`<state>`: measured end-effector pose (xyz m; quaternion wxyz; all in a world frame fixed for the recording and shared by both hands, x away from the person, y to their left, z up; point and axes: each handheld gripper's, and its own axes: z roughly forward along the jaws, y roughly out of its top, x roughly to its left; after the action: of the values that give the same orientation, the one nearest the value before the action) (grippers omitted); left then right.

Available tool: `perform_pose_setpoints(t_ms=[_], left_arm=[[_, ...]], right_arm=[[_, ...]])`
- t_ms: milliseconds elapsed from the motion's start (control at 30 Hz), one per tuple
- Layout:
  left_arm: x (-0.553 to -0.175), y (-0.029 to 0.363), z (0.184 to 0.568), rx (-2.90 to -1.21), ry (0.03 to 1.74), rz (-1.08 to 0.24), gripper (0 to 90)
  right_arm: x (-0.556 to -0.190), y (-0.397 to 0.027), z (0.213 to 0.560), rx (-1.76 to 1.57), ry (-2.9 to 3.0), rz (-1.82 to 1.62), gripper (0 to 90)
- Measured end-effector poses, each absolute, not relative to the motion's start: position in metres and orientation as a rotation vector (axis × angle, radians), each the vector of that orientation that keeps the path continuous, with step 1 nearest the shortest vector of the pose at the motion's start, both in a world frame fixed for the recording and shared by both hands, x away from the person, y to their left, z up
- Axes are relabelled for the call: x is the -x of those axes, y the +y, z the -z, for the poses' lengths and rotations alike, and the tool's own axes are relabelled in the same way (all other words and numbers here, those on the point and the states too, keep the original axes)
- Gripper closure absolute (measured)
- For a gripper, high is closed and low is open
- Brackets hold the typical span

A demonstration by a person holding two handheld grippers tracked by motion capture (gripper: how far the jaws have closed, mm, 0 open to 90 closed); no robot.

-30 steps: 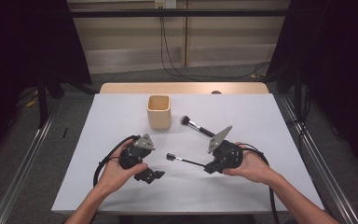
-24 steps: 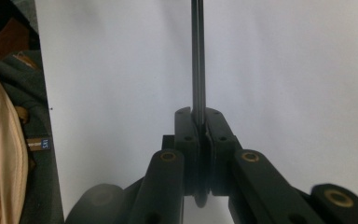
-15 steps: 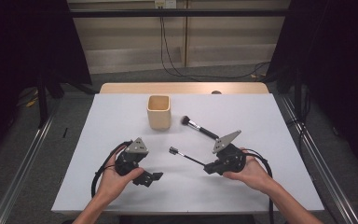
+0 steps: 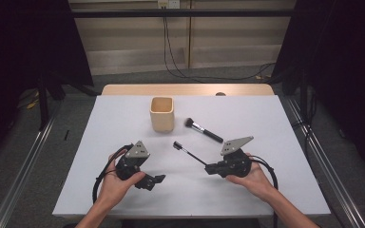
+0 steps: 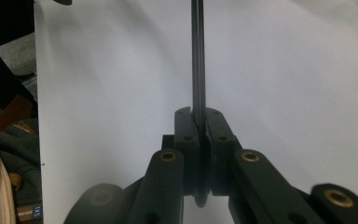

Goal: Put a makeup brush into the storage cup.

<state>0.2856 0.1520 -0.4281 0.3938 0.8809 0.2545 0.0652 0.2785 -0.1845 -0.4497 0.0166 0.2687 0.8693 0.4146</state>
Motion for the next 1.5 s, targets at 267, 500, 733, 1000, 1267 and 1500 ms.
perform_pose_setpoints(t_ms=[267,500,733,1000,1267,1500], left_arm=[[-0.286,0.154,0.430,-2.231,0.652,-0.177,4.7],[-0.286,0.155,0.431,-2.181,0.658,-0.170,4.5],[-0.286,0.147,0.430,-2.100,0.643,-0.160,4.2],[-0.284,0.140,0.425,-2.005,0.583,-0.155,3.3],[-0.283,0.131,0.426,-1.920,0.551,-0.162,3.2],[-0.285,0.119,0.424,-1.831,0.523,-0.180,4.3]], right_arm=[[-0.274,-0.183,0.449,-0.781,2.611,-1.393,85.9],[-0.270,-0.182,0.447,-0.748,2.544,-1.497,85.9],[-0.269,-0.181,0.446,-0.753,2.507,-1.539,86.0],[-0.269,-0.180,0.445,-0.741,2.493,-1.549,85.9],[-0.268,-0.181,0.443,-0.724,2.471,-1.571,85.9],[-0.267,-0.180,0.442,-0.706,2.472,-1.577,85.9]])
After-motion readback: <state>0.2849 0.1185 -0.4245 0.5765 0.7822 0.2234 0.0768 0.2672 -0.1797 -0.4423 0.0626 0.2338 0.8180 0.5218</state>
